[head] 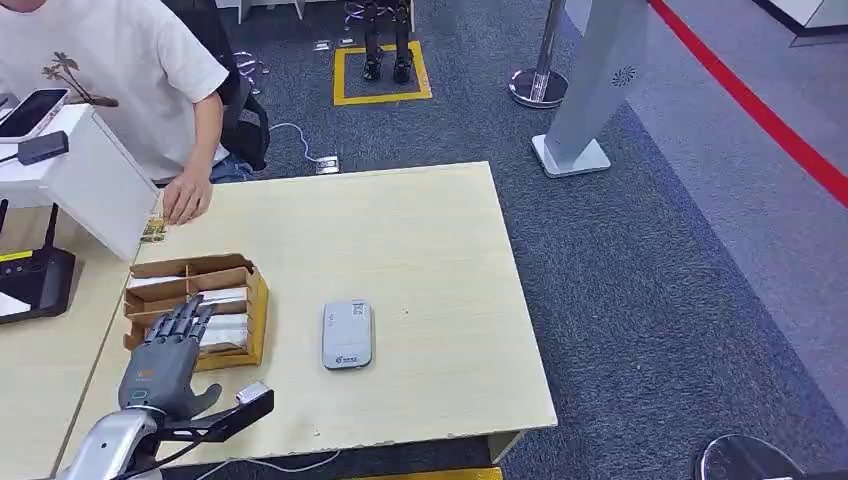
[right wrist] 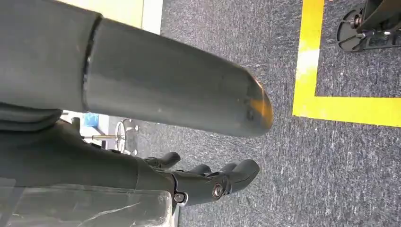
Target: Pass the card to the sensor for recognition and then transmit it.
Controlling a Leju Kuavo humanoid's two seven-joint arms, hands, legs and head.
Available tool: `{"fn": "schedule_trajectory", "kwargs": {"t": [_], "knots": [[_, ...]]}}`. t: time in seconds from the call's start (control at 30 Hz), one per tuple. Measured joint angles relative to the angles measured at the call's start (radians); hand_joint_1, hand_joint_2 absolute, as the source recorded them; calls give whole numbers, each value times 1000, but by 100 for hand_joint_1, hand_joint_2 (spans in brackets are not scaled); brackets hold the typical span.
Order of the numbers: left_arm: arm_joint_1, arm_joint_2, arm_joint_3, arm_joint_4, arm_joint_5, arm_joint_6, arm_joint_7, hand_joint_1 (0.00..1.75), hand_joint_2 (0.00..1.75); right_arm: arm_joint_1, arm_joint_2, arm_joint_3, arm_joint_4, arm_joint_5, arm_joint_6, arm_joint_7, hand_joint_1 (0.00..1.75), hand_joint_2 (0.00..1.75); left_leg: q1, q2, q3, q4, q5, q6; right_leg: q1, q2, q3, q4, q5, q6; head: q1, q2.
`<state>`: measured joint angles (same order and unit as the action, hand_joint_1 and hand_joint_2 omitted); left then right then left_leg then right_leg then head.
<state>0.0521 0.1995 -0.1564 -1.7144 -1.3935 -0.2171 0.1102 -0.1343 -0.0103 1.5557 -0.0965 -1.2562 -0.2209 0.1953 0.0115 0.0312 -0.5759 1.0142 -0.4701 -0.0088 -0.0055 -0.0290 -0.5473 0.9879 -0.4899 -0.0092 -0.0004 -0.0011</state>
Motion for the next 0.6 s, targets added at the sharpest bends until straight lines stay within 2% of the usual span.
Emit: {"fn": "schedule_trajectory", "kwargs": {"t": [0.03,0.07,0.1,0.13,0.6], "knots": [[0,1,0,0,0,-1,0,0,175,0,0,0,0,0,0,0,0,0,0,0,0,0,0,0,0,0,0,0,0,0,0,0],[0,2,0,0,0,-2,0,159,175,0,0,0,0,0,0,0,0,0,0,0,0,0,0,0,0,0,0,0,0,0,0,0],[0,4,0,0,0,-3,0,159,175,0,0,0,0,0,0,1,0,0,0,0,0,0,0,0,0,0,0,0,0,0,0,0],[0,5,0,0,0,-3,0,175,175,0,0,0,0,0,0,1,0,0,0,0,0,0,0,0,0,0,0,0,0,0,0,0],[-7,16,0,0,15,-13,-8,175,175,0,0,0,0,-2,-2,1,0,0,0,0,0,0,0,0,0,0,0,0,0,0,0,0]]}}
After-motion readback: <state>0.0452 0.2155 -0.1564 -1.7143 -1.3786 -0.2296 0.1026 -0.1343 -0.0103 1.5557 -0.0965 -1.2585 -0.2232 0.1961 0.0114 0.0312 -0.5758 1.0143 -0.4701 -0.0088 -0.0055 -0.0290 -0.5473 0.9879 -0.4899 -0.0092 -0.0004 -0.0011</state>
